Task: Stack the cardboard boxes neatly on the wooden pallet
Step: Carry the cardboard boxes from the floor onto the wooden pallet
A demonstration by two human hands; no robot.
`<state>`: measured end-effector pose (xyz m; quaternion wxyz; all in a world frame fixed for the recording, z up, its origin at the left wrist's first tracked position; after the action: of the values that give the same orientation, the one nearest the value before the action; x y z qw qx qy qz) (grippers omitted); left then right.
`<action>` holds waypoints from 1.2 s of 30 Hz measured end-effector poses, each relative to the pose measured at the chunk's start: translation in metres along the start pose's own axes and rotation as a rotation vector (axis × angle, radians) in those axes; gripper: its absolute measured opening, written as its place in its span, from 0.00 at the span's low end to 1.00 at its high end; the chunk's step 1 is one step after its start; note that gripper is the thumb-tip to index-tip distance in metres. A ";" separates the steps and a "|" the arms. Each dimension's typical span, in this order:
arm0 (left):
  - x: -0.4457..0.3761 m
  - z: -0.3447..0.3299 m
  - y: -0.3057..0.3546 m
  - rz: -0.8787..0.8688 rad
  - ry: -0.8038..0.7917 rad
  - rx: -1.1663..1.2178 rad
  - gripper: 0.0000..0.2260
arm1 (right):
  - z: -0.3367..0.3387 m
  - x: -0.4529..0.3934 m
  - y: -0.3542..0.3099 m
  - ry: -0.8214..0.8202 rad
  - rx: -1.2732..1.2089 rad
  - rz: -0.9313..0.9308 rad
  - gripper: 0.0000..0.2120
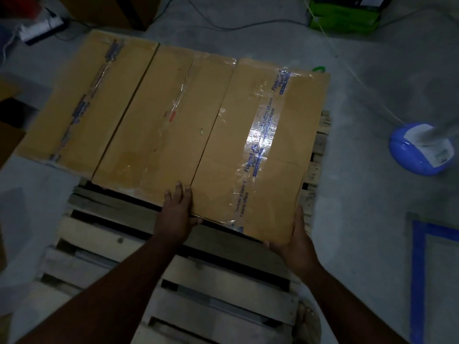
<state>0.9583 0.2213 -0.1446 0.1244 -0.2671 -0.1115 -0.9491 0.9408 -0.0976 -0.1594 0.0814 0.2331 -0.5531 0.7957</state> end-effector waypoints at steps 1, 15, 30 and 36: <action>0.000 0.000 0.001 0.003 -0.001 -0.014 0.45 | 0.000 -0.001 0.001 -0.005 -0.003 0.000 0.59; -0.001 -0.002 0.001 -0.013 0.027 -0.089 0.47 | -0.002 -0.004 0.004 -0.022 0.100 -0.015 0.61; 0.132 0.045 0.031 -0.087 0.167 0.525 0.30 | -0.010 0.078 -0.106 0.141 0.296 0.074 0.31; 0.306 0.109 0.019 -0.212 0.181 0.742 0.15 | -0.012 0.242 -0.207 0.158 0.050 0.058 0.13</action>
<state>0.7638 0.1793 0.1124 0.1231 -0.1061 -0.4622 -0.8717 0.8056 -0.0401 0.1235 0.0959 0.1554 -0.5312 0.8274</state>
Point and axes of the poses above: each hand's wrist, its own x-axis away from the middle knuckle, its own z-axis out of the back of the hand, y = z × x, the point moved 6 cm from there along -x, towards the middle knuckle, and after that the axes turned 1 degree about x, right-handed, at the moved point
